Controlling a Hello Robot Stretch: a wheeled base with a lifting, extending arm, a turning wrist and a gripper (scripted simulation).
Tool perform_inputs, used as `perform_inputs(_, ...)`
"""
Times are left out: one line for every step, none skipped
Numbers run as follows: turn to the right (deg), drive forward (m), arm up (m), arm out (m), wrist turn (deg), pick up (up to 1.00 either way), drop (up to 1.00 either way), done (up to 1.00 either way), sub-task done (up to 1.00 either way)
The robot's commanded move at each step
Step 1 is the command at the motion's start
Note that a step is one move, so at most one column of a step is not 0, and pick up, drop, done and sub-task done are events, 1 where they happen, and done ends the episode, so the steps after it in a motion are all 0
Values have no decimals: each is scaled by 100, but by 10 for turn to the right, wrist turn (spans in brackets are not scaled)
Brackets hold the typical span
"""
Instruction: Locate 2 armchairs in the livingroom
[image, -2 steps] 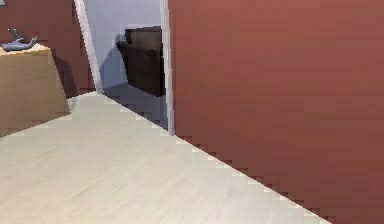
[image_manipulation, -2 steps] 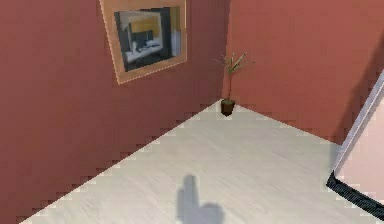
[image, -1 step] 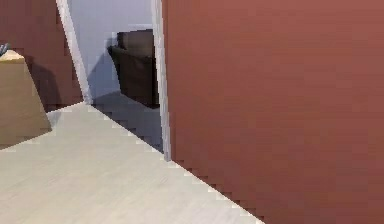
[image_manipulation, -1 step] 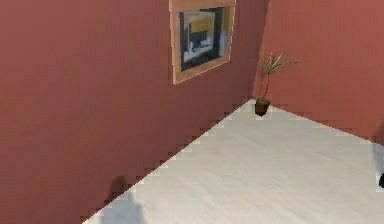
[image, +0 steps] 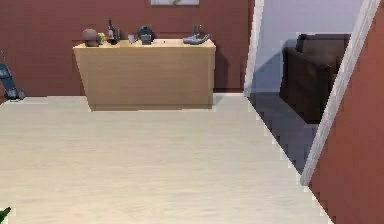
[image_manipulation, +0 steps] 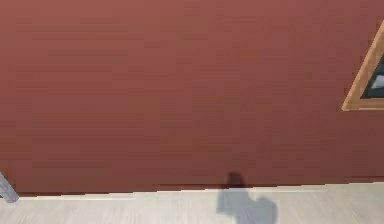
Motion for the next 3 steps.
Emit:
perform_inputs(0,100,0,0,0,0,0,0,0)
perform_inputs(-450,0,0,0,0,0,0,0,0)
perform_inputs(0,50,0,0,0,0,0,0,0)
